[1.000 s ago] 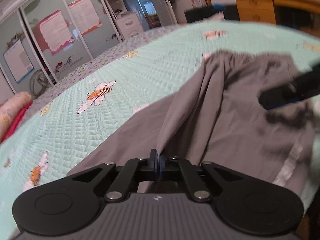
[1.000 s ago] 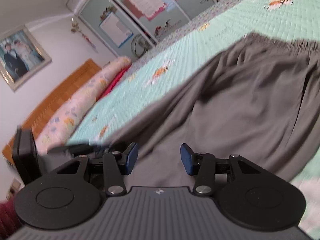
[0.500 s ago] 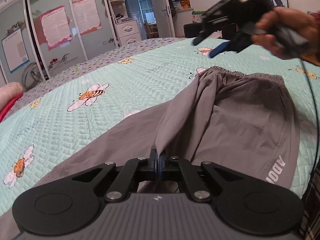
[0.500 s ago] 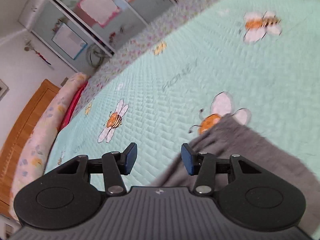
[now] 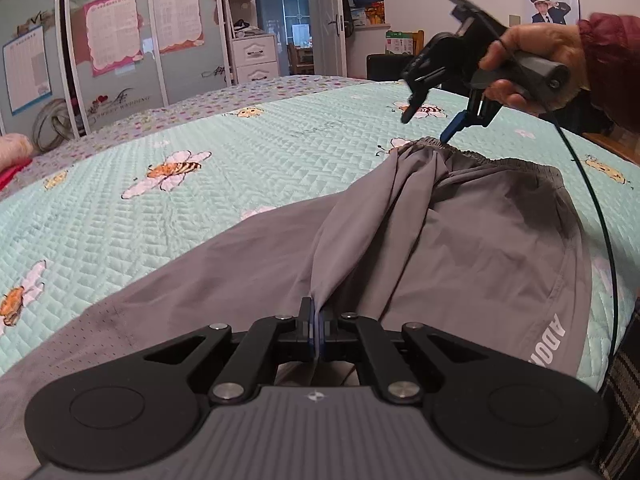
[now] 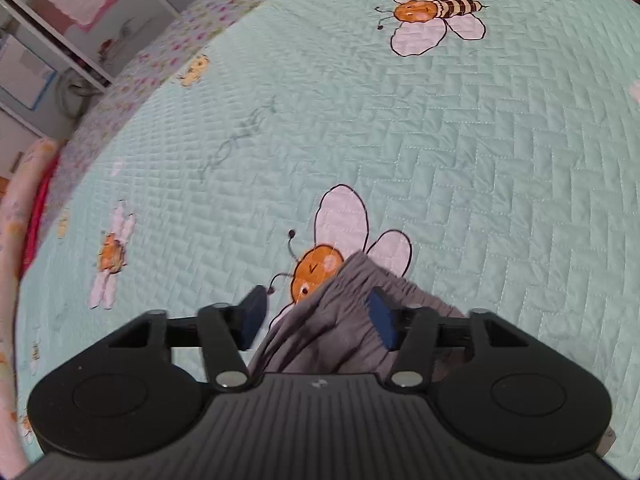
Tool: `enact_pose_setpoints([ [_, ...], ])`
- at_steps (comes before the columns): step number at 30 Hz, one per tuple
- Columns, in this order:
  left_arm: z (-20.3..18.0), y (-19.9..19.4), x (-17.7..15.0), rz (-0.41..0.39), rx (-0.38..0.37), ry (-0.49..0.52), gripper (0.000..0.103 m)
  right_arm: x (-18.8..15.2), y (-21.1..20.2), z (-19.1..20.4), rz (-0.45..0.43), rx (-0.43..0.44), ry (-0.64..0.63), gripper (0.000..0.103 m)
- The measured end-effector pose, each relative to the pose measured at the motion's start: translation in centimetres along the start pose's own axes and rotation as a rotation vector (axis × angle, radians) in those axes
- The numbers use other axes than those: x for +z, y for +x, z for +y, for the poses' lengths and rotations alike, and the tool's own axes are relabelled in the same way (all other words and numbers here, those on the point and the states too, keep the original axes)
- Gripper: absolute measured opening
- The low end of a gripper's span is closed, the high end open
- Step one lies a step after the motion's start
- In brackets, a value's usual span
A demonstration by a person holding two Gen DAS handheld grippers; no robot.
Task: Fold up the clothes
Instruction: 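Grasp the grey trousers with the left gripper while the right gripper grasps the waistband, then hold the trousers with the left gripper while the right gripper pulls the waistband away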
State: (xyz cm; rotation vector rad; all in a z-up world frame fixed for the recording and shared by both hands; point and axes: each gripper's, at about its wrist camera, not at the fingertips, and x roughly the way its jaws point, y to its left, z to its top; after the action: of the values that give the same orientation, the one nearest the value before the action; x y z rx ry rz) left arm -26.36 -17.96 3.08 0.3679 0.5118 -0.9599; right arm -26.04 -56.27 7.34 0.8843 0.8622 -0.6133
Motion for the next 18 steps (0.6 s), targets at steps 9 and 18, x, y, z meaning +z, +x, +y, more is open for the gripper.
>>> enact_pose_setpoints([
  [9,0.6,-0.3,-0.8,-0.028,-0.045,-0.014,0.001,0.2,5.0,3.0,0.106,-0.186,-0.053,0.088],
  [18,1.0,-0.6,-1.3,-0.034,-0.051,-0.018,0.001,-1.7,4.9,4.5,0.023,-0.335,-0.214,0.048],
])
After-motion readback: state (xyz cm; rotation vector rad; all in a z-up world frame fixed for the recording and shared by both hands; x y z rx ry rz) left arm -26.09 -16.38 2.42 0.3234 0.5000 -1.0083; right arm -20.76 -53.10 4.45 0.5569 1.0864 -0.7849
